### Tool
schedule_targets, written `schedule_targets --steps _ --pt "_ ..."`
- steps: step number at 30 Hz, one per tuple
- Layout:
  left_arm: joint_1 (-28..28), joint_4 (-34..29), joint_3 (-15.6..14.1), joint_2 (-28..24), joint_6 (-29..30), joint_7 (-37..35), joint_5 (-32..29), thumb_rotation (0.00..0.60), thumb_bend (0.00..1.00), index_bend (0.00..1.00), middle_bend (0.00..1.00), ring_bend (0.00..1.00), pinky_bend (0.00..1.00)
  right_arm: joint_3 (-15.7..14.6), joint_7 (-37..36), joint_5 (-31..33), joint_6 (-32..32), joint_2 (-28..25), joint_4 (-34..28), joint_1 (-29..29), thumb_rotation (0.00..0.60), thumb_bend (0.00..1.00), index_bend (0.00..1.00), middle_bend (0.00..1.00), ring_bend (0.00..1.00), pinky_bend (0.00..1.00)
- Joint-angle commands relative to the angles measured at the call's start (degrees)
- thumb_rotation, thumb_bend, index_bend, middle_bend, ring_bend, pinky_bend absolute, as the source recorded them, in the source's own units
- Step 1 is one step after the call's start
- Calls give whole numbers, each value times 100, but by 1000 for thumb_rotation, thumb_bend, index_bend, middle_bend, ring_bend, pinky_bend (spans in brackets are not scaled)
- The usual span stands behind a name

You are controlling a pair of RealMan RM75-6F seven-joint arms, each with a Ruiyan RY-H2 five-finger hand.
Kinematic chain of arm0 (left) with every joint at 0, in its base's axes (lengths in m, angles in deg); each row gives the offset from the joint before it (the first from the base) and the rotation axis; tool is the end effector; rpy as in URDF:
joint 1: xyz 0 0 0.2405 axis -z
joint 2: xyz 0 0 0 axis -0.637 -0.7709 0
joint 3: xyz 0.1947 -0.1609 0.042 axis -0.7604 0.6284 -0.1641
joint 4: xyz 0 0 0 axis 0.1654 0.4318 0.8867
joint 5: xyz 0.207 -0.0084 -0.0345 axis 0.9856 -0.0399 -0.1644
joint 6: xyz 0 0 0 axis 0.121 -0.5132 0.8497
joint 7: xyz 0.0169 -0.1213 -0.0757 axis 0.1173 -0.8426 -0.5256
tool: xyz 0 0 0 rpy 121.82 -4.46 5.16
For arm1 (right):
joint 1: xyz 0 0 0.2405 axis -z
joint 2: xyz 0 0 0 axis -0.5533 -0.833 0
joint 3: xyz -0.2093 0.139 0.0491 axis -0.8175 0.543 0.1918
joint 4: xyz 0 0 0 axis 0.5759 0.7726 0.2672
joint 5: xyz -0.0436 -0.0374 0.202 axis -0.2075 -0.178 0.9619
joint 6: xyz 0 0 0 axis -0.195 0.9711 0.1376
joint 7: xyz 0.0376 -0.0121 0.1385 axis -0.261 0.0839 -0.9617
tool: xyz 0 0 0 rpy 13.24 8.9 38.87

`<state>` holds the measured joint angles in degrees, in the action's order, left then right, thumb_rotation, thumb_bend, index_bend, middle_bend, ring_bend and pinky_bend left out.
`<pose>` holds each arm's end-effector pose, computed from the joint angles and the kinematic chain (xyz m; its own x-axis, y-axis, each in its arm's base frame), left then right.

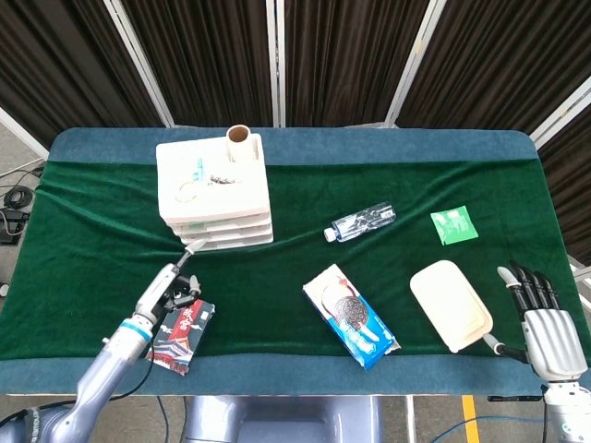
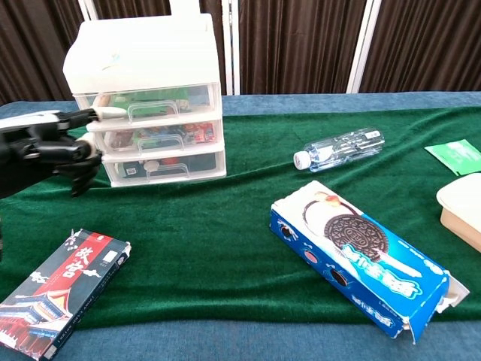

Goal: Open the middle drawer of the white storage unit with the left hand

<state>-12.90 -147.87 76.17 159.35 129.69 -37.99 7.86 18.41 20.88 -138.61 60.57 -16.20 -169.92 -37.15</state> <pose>-0.1668 0.2680 0.0191 -0.5822 0.4541 0.6744 0.7995 0.1690 0.5764 -0.2937 -0.1721 0.1645 0.3046 0.0315 0.9520 -0.9484 -0.0821 0.3062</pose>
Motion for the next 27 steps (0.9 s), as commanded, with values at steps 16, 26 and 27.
schedule_targets --steps 16,26,27 --pt "666 72 529 654 -80 1014 -1597 600 889 0 904 749 718 25 -318 -15 92 -127 -2 32 600 18 36 0 0 0" --pt "767 253 636 791 -95 1130 -1915 600 889 0 904 749 718 32 -356 -3 83 -135 10 28 600 18 36 0 0 0" --pt "776 278 648 809 -106 1132 -1937 600 889 0 904 749 718 30 -355 -4 80 -133 11 27 600 18 36 0 0 0"
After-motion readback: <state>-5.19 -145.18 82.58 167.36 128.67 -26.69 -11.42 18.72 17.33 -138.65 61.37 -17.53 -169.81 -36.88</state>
